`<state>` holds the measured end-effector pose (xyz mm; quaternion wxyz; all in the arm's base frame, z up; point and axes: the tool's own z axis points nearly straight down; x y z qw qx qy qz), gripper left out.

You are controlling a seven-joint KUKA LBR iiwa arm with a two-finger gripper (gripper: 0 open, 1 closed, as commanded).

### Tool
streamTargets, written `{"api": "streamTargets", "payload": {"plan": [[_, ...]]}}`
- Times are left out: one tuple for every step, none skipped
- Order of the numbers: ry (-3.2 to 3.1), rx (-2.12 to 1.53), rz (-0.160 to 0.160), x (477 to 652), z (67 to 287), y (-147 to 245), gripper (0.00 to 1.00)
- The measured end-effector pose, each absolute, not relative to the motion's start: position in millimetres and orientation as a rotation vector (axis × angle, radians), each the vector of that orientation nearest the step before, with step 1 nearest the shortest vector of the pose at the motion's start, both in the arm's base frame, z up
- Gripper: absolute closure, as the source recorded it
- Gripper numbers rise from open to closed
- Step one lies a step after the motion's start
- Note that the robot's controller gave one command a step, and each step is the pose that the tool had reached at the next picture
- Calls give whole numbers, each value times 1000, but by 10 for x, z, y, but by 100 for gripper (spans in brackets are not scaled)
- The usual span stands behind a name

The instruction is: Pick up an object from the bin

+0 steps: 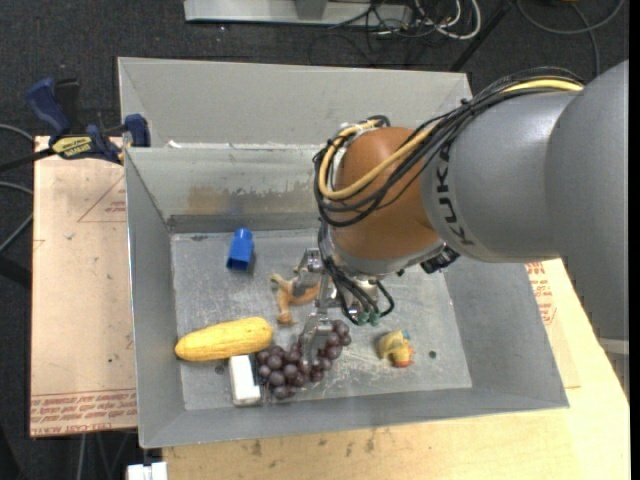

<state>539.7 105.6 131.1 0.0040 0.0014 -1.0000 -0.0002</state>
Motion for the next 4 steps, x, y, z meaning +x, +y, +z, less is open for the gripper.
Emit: {"api": "streamTargets", "payload": {"plan": [[-3141, 1, -2, 5416, 1354, 1053, 0], [-3141, -438, -12, 4919, 826, 1241, 100], [-3141, -439, -12, 4919, 825, 1240, 100], [-3118, -395, 0, 5121, 2105, 1084, 100]]}}
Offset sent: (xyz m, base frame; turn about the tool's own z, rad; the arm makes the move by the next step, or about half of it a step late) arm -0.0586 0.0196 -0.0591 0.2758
